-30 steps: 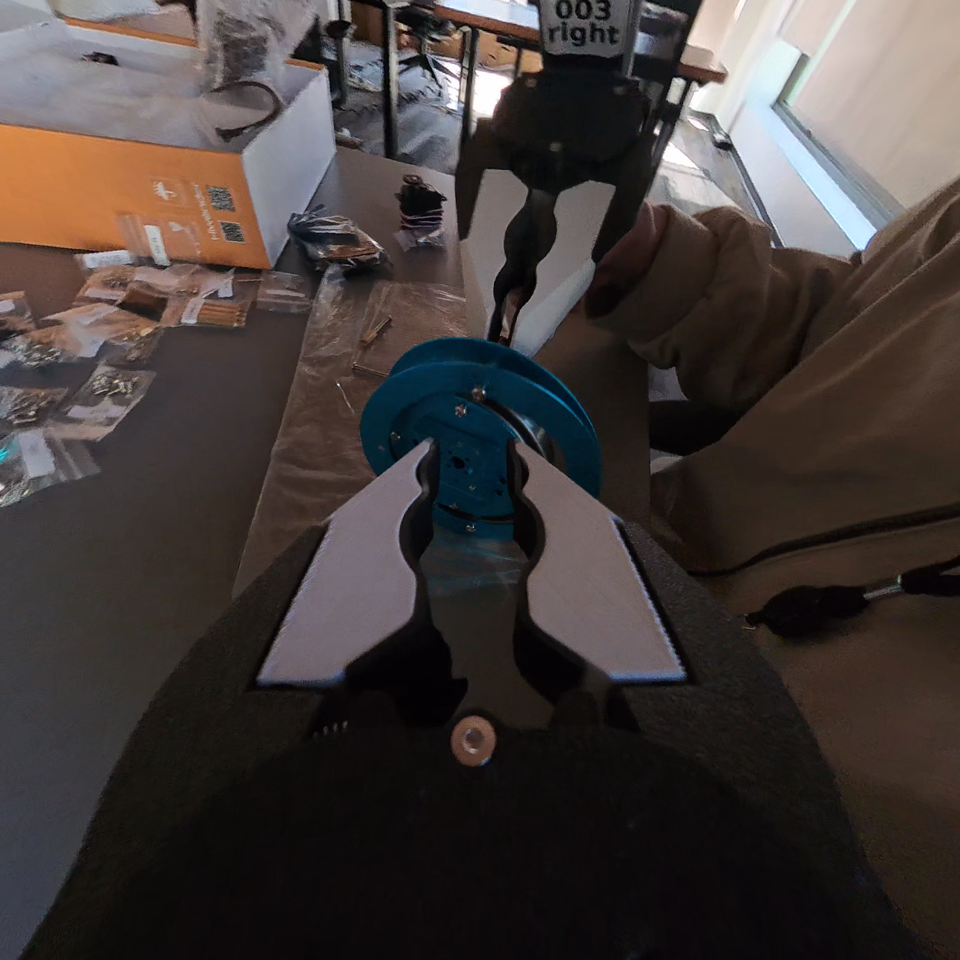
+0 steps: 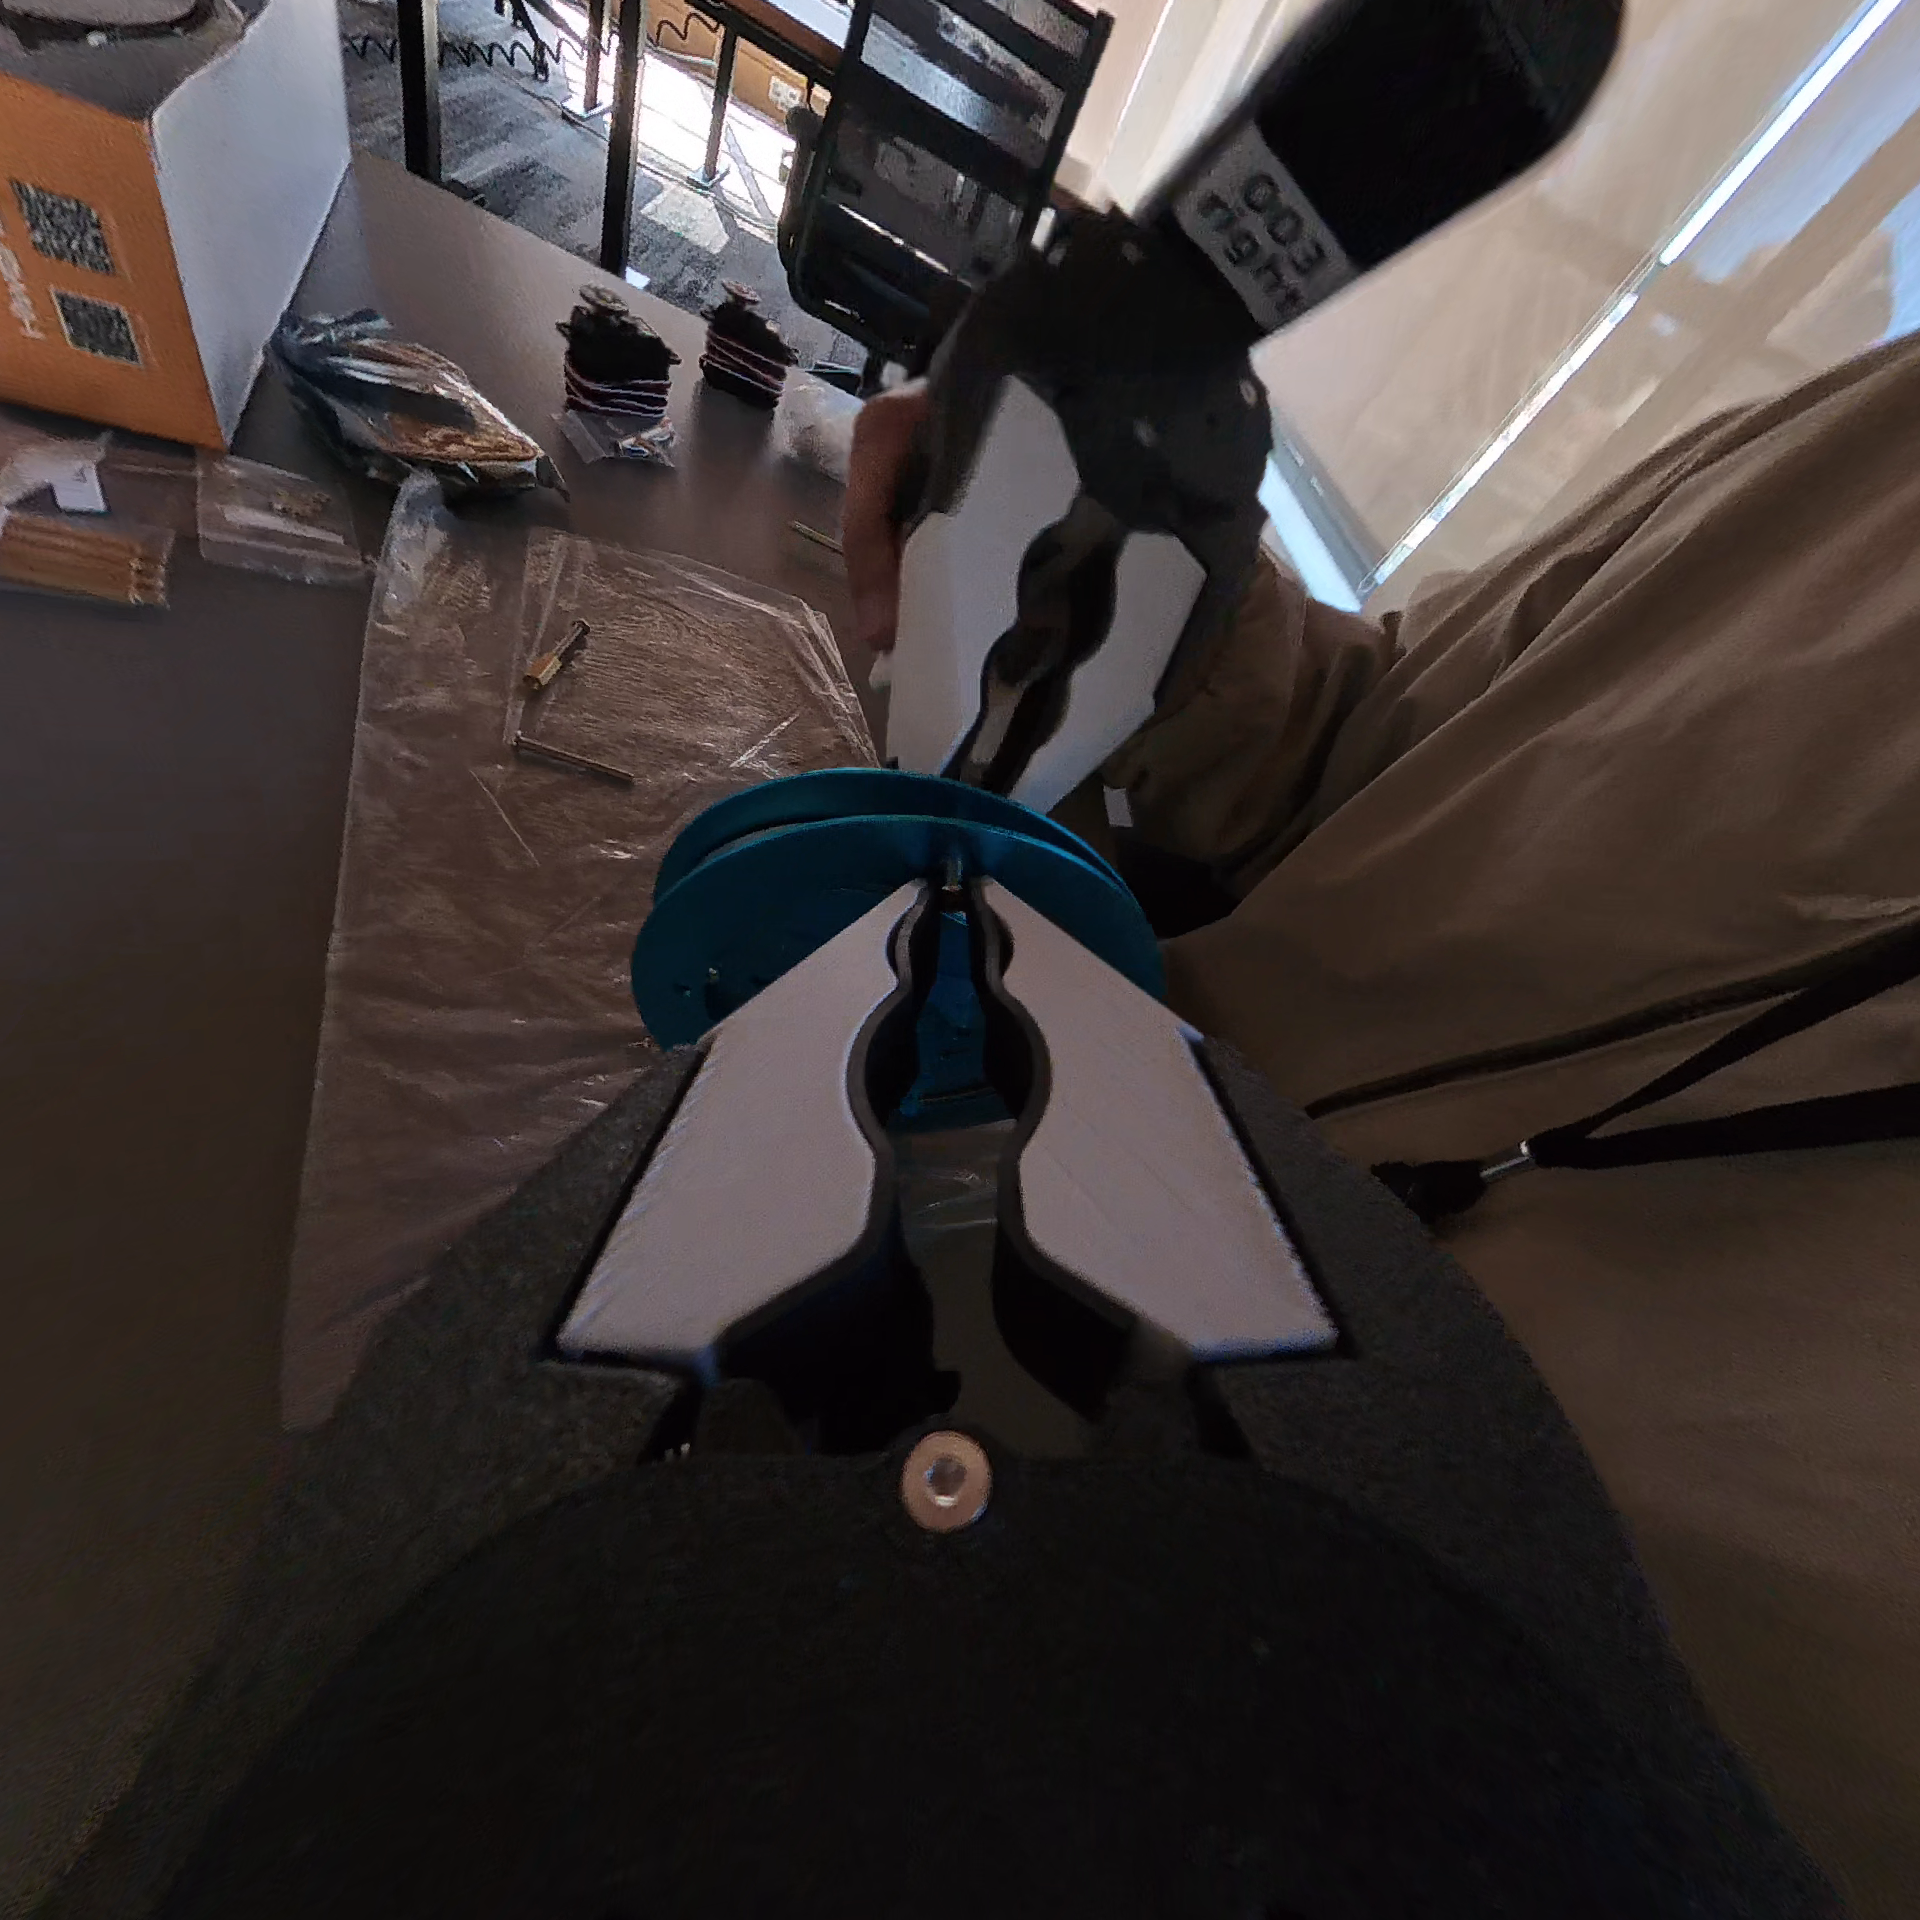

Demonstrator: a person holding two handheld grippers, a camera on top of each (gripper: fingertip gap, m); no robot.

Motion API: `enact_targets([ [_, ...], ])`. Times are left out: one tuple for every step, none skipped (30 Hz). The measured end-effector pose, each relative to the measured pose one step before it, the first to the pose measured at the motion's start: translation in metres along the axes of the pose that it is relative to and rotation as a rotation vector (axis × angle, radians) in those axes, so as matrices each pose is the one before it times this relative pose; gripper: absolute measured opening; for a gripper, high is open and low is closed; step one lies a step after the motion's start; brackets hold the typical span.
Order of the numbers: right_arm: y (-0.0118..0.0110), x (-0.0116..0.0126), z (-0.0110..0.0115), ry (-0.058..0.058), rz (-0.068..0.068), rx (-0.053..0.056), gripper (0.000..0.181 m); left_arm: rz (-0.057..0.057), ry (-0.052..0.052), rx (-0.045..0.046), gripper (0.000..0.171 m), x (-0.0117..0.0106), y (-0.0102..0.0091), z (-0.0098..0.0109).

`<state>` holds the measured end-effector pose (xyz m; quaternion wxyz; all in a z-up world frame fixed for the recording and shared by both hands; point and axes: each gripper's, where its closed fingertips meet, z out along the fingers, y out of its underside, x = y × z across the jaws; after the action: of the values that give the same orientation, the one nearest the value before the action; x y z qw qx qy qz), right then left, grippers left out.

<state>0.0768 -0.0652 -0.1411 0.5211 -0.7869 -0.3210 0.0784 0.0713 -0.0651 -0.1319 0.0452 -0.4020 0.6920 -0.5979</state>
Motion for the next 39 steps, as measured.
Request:
enact_targets([
  [0.00114, 0.00115, 0.00036, 0.0466, -0.0378, -0.0134, 0.012, -0.0243, 0.0082, 0.00597, 0.003, -0.00093, -0.00020, -0.00051],
  [0.00077, 0.00093, -0.00019, 0.0470, -0.0313, -0.0156, 0.020, -0.0165, 0.0078, 0.00162, 0.003, 0.00005, 0.00031, -0.00041],
  [0.00058, 0.00235, -0.00111, 0.0542, -0.0309, -0.0206, 0.026, -0.0310, 0.0075, -0.00094, 0.004, 0.00022, 0.00028, -0.00023],
  [0.00004, 0.00168, -0.00182, 0.0495, -0.0361, -0.0205, 0.026, -0.0420, 0.0080, -0.00045, 0.003, 0.00012, 0.00008, -0.00004],
  [-0.00045, 0.00168, -0.00172, 0.0504, -0.0401, -0.0219, 0.027, -0.0324, 0.0150, -0.00277, 0.003, 0.00115, 0.00062, 0.00005],
  [-0.00194, 0.00041, -0.00149, 0.0457, -0.0478, -0.0143, 0.027, -0.0375, 0.0195, -0.00276, 0.002, 0.00154, 0.00067, 0.00048],
  [-0.00296, -0.00074, -0.00104, 0.0430, -0.0535, -0.0060, 0.027, -0.0470, 0.0209, -0.00063, 0.002, 0.00144, 0.00031, 0.00076],
  [-0.00160, -0.00113, -0.00004, 0.0401, -0.0596, -0.0139, 0.026, -0.0505, 0.0200, 0.00145, 0.002, 0.00073, -0.00001, 0.00054],
  [0.00037, -0.00043, 0.00054, 0.0389, -0.0661, -0.0246, 0.023, -0.0285, 0.0129, 0.00194, 0.002, -0.00034, -0.00005, -0.00017],
  [-0.00051, 0.00096, 0.00034, 0.0404, -0.0594, -0.0161, 0.022, -0.0286, 0.0170, 0.00005, 0.002, 0.00021, -0.00007, -0.00042],
  [0.00001, 0.00071, 0.00044, 0.0303, -0.0517, -0.0164, 0.019, -0.0306, 0.0168, 0.00138, 0.002, 0.00015, -0.00020, -0.00012],
  [0.00140, 0.00005, 0.00101, 0.0182, -0.0437, -0.0197, 0.013, -0.0161, 0.0130, -0.00213, 0.002, 0.00038, 0.00032, 0.00027],
  [0.00044, 0.00188, 0.00050, 0.0245, -0.0355, -0.0102, 0.008, -0.0106, 0.0073, -0.00329, 0.002, 0.00031, 0.00011, 0.00043],
  [-0.00061, 0.00118, -0.00040, 0.0135, -0.0309, -0.0008, 0.006, -0.0003, -0.0003, -0.00304, 0.003, 0.00018, -0.00010, 0.00029],
  [0.00134, 0.00004, 0.00099, -0.0042, -0.0135, -0.0127, 0.006, 0.0113, -0.0109, -0.00094, 0.002, -0.00060, -0.00067, -0.00008],
  [0.00064, 0.00018, 0.00076, -0.0151, 0.0062, -0.0115, 0.006, 0.0246, -0.0111, -0.00449, 0.002, 0.00024, -0.00006, -0.00001],
  [-0.00007, -0.00035, 0.00006, -0.0228, 0.0100, -0.0065, 0.005, 0.0371, -0.0151, -0.00631, 0.003, 0.00046, 0.00073, 0.00017],
  [-0.00063, -0.00015, -0.00061, -0.0167, -0.0016, -0.0031, 0.005, 0.0314, -0.0178, -0.00493, 0.003, 0.00016, 0.00061, 0.00018],
  [-0.00022, 0.00029, -0.00012, 0.0010, -0.0140, -0.0052, 0.004, 0.0249, -0.0203, 0.00077, 0.003, -0.00047, -0.00028, -0.00015],
  [0.00047, 0.00045, 0.00054, 0.0208, -0.0304, -0.0029, 0.005, 0.0136, -0.0158, 0.00205, 0.003, -0.00060, -0.00012, -0.00012],
  [0.00017, -0.00006, 0.00038, 0.0231, -0.0324, -0.0009, 0.004, -0.0050, -0.0053, 0.00281, 0.003, -0.00003, -0.00022, -0.00018],
  [-0.00031, -0.00004, -0.00017, 0.0152, -0.0197, 0.0013, 0.004, -0.0152, 0.0055, 0.00603, 0.004, 0.00070, -0.00006, -0.00001],
  [-0.00062, -0.00008, -0.00045, 0.0080, -0.0115, 0.0029, 0.004, -0.0203, 0.0115, 0.00720, 0.004, 0.00079, 0.00044, -0.00003],
  [-0.00097, -0.00035, -0.00062, 0.0062, -0.0115, 0.0040, 0.004, -0.0254, 0.0150, 0.00762, 0.004, 0.00083, 0.00040, 0.00003],
  [-0.00099, -0.00028, -0.00061, 0.0096, -0.0173, 0.0021, 0.004, -0.0332, 0.0195, 0.00534, 0.003, 0.00100, 0.00063, -0.00025],
  [-0.00090, -0.00001, -0.00050, 0.0145, -0.0241, 0.0007, 0.004, -0.0355, 0.0172, 0.00884, 0.003, 0.00039, -0.00020, -0.00040],
  [0.00015, 0.00020, 0.00012, 0.0173, -0.0238, -0.0048, 0.004, -0.0340, 0.0174, 0.01228, 0.005, 0.00046, -0.00065, -0.00017],
  [0.00046, 0.00020, -0.00007, 0.0178, -0.0232, -0.0037, 0.004, -0.0409, 0.0320, 0.01436, 0.011, 0.00273, -0.00103, -0.00001],
  [0.00114, 0.00043, -0.00009, 0.0144, -0.0121, -0.0013, 0.004, -0.0384, 0.0277, 0.01220, 0.016, 0.00241, -0.00101, 0.00001],
  [0.00085, 0.00002, -0.00014, 0.0039, 0.0054, 0.0019, 0.003, -0.0140, -0.0001, 0.00733, 0.015, -0.00074, 0.00005, 0.00039],
  [-0.00017, -0.00026, -0.00047, -0.0037, 0.0117, 0.0044, 0.004, 0.0020, -0.0233, 0.00117, 0.005, -0.00332, 0.00109, 0.00088],
  [-0.00132, -0.00019, -0.00094, -0.0020, 0.0009, 0.0051, 0.004, 0.0101, -0.0068, -0.00013, 0.003, -0.00039, 0.00120, 0.00095],
  [-0.00004, -0.00003, -0.00060, 0.0043, -0.0110, -0.0050, 0.003, -0.0114, 0.0011, 0.00299, 0.003, 0.00041, 0.00000, 0.00037],
  [-0.00004, 0.00005, -0.00010, 0.0084, -0.0133, -0.0012, 0.004, -0.0137, 0.0018, 0.00596, 0.003, 0.00009, -0.00029, 0.00007],
  [0.00025, 0.00023, 0.00017, 0.0081, -0.0067, 0.0005, 0.004, -0.0165, 0.0030, 0.00967, 0.003, -0.00010, -0.00054, 0.00029],
  [0.00035, 0.00008, 0.00011, 0.0069, -0.0082, 0.0007, 0.004, -0.0255, 0.0091, 0.01173, 0.004, 0.00024, -0.00075, 0.00009],
  [0.00037, 0.00030, 0.00011, 0.0103, -0.0152, -0.0008, 0.004, -0.0362, 0.0147, 0.01537, 0.006, 0.00047, -0.00113, 0.00005],
  [0.00075, 0.00037, 0.00051, 0.0134, -0.0184, -0.0035, 0.004, -0.0394, 0.0163, 0.01756, 0.008, 0.00028, -0.00143, -0.00024],
  [0.00070, 0.00028, 0.00046, 0.0125, -0.0133, -0.0041, 0.004, -0.0349, 0.0104, 0.01448, 0.007, -0.00074, -0.00095, -0.00010],
])
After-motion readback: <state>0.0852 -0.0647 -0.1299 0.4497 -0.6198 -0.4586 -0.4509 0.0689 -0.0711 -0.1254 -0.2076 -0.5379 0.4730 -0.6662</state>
